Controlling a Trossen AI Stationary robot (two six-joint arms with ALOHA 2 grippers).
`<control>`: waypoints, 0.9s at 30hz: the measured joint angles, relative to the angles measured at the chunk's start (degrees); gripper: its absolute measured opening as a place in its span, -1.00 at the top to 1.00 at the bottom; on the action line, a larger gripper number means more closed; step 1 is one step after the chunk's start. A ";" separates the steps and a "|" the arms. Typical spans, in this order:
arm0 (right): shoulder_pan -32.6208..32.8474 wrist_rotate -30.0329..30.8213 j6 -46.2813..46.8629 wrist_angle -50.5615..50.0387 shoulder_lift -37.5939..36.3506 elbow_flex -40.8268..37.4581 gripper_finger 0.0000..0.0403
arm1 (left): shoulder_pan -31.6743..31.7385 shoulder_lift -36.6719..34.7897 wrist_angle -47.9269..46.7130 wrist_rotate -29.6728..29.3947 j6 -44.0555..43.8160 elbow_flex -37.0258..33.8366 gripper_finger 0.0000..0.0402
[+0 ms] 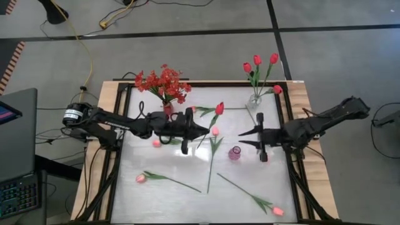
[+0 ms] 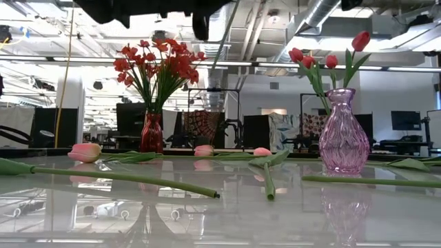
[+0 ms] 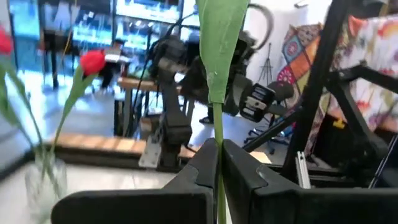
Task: Sort flowers into vase by color
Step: Put the red tulip into the transparent flower vase
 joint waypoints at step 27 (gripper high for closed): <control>-5.57 -6.17 2.23 24.15 30.27 13.89 -0.29 | -4.84 0.00 -2.77 1.90 16.81 0.56 1.00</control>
